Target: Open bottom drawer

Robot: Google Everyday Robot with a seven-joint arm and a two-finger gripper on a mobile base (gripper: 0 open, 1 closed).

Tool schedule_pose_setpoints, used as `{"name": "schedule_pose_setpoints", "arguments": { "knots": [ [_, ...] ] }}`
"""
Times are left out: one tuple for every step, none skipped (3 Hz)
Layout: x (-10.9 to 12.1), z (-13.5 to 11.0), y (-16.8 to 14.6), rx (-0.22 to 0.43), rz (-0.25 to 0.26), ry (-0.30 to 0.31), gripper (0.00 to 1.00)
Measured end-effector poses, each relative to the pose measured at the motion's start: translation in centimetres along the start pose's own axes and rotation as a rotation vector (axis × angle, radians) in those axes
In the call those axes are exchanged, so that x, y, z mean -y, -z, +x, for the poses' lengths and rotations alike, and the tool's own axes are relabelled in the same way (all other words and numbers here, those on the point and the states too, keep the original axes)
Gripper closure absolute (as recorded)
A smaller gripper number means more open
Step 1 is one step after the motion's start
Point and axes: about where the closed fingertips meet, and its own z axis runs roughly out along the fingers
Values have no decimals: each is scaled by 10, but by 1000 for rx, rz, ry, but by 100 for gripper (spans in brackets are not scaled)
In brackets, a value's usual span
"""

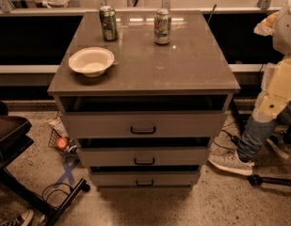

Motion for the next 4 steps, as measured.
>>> {"name": "schedule_pose_setpoints", "arguments": {
  "knots": [
    [0, 0, 0, 0, 0, 0, 0],
    [0, -2, -6, 24, 8, -15, 0],
    [-15, 5, -45, 121, -15, -79, 0],
    [-54, 11, -86, 255, -30, -116, 0]
  ]
}}
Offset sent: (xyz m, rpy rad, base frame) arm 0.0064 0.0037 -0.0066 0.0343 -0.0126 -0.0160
